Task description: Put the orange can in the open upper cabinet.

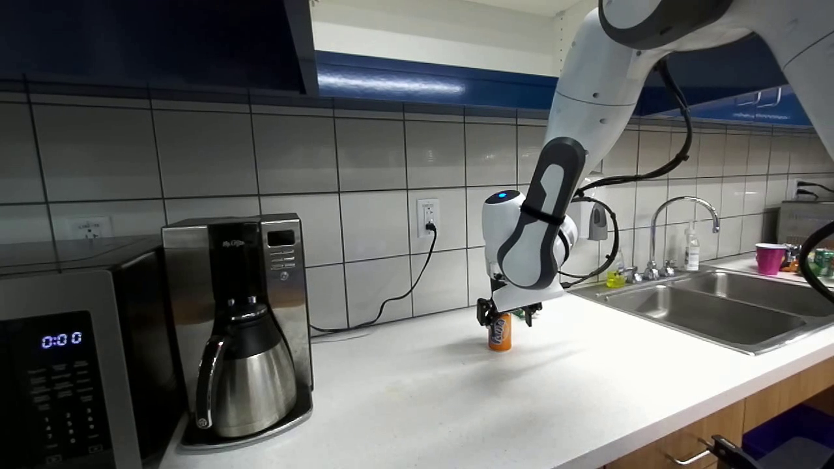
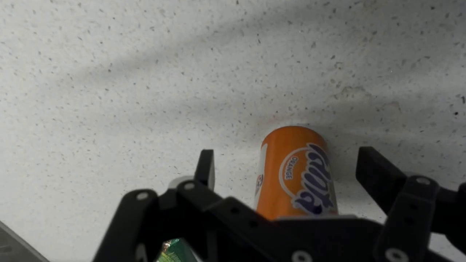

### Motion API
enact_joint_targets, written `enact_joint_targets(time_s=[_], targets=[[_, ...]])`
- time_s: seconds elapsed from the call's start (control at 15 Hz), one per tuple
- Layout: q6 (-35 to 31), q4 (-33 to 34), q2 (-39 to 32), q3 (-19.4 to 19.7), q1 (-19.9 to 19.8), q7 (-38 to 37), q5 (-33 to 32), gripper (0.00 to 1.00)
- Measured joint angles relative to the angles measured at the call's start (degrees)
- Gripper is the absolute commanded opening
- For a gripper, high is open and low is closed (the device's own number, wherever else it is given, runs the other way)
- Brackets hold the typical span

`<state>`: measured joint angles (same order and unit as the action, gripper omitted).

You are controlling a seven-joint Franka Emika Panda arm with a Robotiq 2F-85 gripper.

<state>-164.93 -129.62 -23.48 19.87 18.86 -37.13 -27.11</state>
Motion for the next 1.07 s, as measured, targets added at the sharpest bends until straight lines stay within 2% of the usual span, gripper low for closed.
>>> enact_joint_targets(time_s=[0.6, 1.07], targets=[[-3.67, 0.48, -3.09, 5.46, 4.18, -3.36, 0.20, 1.00], [-4.71, 2.06, -5.22, 7.72, 6.64, -3.39, 1.43, 1.00]])
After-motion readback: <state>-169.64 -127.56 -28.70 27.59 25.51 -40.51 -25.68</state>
